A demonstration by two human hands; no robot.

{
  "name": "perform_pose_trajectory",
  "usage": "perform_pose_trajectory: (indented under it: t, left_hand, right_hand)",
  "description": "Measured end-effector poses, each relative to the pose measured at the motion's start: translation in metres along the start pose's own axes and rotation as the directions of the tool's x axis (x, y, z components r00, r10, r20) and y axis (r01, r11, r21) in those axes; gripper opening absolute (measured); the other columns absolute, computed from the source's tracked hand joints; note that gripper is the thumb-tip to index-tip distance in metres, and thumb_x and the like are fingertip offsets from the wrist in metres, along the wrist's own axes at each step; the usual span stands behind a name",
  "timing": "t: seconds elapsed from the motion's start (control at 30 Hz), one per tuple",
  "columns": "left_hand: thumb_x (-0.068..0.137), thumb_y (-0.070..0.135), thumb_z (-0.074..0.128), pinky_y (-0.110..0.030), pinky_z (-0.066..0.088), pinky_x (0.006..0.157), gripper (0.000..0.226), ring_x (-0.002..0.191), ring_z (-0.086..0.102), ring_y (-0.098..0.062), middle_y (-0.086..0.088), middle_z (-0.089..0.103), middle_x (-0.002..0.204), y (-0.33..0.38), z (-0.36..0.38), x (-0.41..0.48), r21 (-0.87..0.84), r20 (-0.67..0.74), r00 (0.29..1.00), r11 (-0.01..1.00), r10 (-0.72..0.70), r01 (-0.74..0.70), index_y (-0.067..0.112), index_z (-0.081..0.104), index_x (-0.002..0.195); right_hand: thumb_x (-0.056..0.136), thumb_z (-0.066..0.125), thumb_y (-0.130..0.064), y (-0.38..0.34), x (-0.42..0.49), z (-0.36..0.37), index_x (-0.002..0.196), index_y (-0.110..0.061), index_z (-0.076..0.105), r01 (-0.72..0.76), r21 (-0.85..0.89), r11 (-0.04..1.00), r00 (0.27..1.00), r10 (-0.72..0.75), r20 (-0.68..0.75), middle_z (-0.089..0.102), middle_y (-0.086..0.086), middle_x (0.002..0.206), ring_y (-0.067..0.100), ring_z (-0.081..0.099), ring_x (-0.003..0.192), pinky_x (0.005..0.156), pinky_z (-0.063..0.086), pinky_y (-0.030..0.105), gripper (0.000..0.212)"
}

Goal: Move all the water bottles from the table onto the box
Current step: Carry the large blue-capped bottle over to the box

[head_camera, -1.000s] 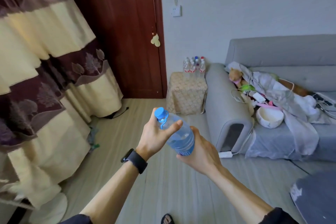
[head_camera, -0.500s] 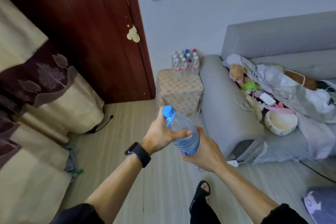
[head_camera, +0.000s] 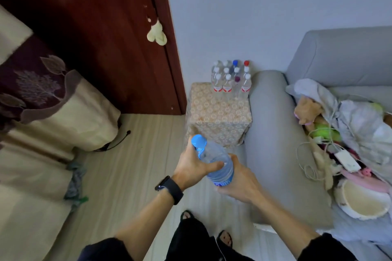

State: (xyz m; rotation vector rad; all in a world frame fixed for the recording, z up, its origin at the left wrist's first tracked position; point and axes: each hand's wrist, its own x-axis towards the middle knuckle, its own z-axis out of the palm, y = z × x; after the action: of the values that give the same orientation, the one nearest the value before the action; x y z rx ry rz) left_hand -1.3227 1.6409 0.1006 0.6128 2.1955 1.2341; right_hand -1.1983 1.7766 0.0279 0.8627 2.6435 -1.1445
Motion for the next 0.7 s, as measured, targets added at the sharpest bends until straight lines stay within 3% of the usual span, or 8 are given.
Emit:
perform_pose_trajectory:
  t: [0.13, 0.27, 0.33, 0.4, 0.47, 0.57, 0.7]
  left_hand:
    - [0.057, 0.054, 0.084, -0.030, 0.056, 0.071, 0.054, 0.083, 0.063, -0.001, 0.013, 0.065, 0.092, -0.007, 0.001, 0.076, 0.047, -0.044, 0.996, 0.995, -0.081, 0.083, 0.047, 0.042, 0.091]
    - [0.063, 0.056, 0.083, -0.020, 0.044, 0.059, 0.054, 0.077, 0.061, 0.002, 0.016, 0.064, 0.089, -0.005, -0.007, 0.154, 0.104, -0.052, 0.994, 0.989, -0.100, 0.105, 0.046, 0.039, 0.093]
    - [0.065, 0.057, 0.081, -0.016, 0.037, 0.055, 0.053, 0.077, 0.060, 0.001, 0.015, 0.062, 0.091, -0.002, -0.012, 0.197, 0.142, -0.047, 0.995, 0.985, -0.090, 0.096, 0.047, 0.037, 0.094]
    - [0.066, 0.056, 0.080, -0.016, 0.036, 0.054, 0.053, 0.077, 0.058, 0.000, 0.015, 0.059, 0.092, 0.008, -0.017, 0.240, 0.167, -0.051, 0.996, 0.982, -0.077, 0.085, 0.047, 0.038, 0.096]
    - [0.067, 0.054, 0.080, -0.022, 0.041, 0.060, 0.053, 0.081, 0.059, -0.006, 0.012, 0.055, 0.096, 0.018, -0.018, 0.283, 0.166, -0.062, 0.995, 0.982, -0.077, 0.086, 0.043, 0.041, 0.101]
    - [0.067, 0.050, 0.078, -0.027, 0.040, 0.063, 0.056, 0.082, 0.057, -0.012, 0.010, 0.050, 0.098, 0.031, -0.016, 0.336, 0.185, -0.108, 0.990, 0.976, -0.094, 0.113, 0.035, 0.043, 0.108]
    - [0.070, 0.052, 0.076, -0.029, 0.040, 0.074, 0.062, 0.087, 0.057, -0.019, 0.005, 0.050, 0.107, 0.033, -0.013, 0.411, 0.188, -0.177, 0.969, 0.961, -0.171, 0.204, 0.036, 0.040, 0.118]
  right_hand:
    - [0.051, 0.073, -0.063, 0.001, 0.080, -0.011, 0.117, -0.044, 0.043, 0.013, -0.051, 0.999, 0.994, -0.007, 0.109, 0.066, -0.019, 0.090, -0.002, 0.063, 0.065, 0.052, 0.048, 0.019, 0.076]
    - [0.052, 0.077, -0.059, -0.007, 0.162, -0.025, 0.117, -0.039, 0.054, 0.070, -0.019, 0.997, 0.984, -0.066, 0.167, 0.058, -0.018, 0.109, 0.002, 0.065, 0.084, 0.073, 0.057, 0.032, 0.072]
    - [0.052, 0.081, -0.056, -0.012, 0.199, -0.037, 0.114, -0.054, 0.047, 0.074, 0.047, 0.996, 0.981, -0.081, 0.174, 0.060, -0.017, 0.111, 0.001, 0.064, 0.092, 0.080, 0.056, 0.031, 0.071]
    - [0.054, 0.084, -0.054, -0.015, 0.236, -0.051, 0.120, -0.051, 0.049, 0.058, 0.100, 0.993, 0.982, -0.075, 0.173, 0.063, -0.019, 0.113, -0.003, 0.063, 0.098, 0.085, 0.054, 0.028, 0.075]
    - [0.057, 0.083, -0.053, -0.018, 0.275, -0.070, 0.119, -0.047, 0.050, 0.050, 0.137, 0.989, 0.986, -0.071, 0.151, 0.067, -0.025, 0.106, -0.009, 0.063, 0.095, 0.077, 0.052, 0.018, 0.071]
    - [0.059, 0.081, -0.056, -0.021, 0.327, -0.100, 0.115, -0.061, 0.042, 0.055, 0.195, 0.979, 0.993, -0.074, 0.091, 0.066, -0.032, 0.103, -0.012, 0.062, 0.095, 0.070, 0.045, 0.006, 0.068]
    - [0.070, 0.073, -0.060, -0.014, 0.405, -0.130, 0.135, -0.044, 0.047, 0.073, 0.171, 0.983, 0.990, -0.092, 0.104, 0.063, -0.021, 0.126, 0.001, 0.060, 0.112, 0.088, 0.046, 0.021, 0.072]
